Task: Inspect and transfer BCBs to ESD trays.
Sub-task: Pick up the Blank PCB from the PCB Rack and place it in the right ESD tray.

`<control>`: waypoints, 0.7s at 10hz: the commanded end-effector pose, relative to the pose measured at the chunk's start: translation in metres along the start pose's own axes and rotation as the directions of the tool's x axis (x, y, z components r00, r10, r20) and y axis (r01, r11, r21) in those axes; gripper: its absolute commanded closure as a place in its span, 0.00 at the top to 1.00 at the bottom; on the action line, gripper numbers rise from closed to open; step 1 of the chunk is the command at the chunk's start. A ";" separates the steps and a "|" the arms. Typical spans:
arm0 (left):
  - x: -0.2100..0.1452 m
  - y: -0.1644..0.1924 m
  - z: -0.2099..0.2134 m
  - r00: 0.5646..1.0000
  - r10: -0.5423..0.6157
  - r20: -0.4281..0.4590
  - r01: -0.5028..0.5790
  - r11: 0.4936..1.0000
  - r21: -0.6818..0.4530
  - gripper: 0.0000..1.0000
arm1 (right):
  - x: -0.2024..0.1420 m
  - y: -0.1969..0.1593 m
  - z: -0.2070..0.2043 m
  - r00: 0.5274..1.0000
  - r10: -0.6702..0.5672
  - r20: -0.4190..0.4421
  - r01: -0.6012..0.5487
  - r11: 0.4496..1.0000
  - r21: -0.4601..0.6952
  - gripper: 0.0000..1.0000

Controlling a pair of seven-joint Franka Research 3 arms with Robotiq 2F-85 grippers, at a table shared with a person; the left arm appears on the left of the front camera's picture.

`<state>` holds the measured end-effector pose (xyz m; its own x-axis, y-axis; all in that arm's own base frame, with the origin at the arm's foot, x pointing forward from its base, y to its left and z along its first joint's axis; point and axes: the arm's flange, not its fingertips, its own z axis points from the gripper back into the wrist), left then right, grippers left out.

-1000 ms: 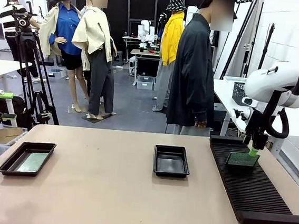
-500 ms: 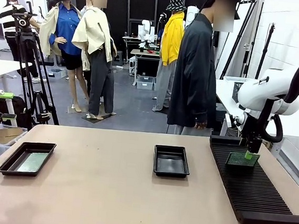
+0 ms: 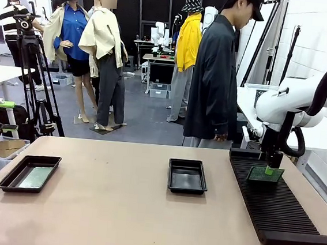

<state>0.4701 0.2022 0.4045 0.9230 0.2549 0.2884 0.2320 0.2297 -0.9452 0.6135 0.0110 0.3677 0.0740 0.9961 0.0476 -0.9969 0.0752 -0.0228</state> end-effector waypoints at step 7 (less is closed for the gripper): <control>0.000 -0.002 0.001 1.000 -0.003 0.004 0.003 1.000 0.003 1.00 | 0.008 0.008 -0.006 0.997 -0.017 -0.081 0.021 0.999 0.050 0.02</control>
<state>0.4701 0.2022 0.4045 0.9230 0.2549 0.2884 0.2320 0.2297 -0.9452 0.6084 0.0145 0.3626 0.0848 0.9964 0.0036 -0.9963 0.0847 0.0157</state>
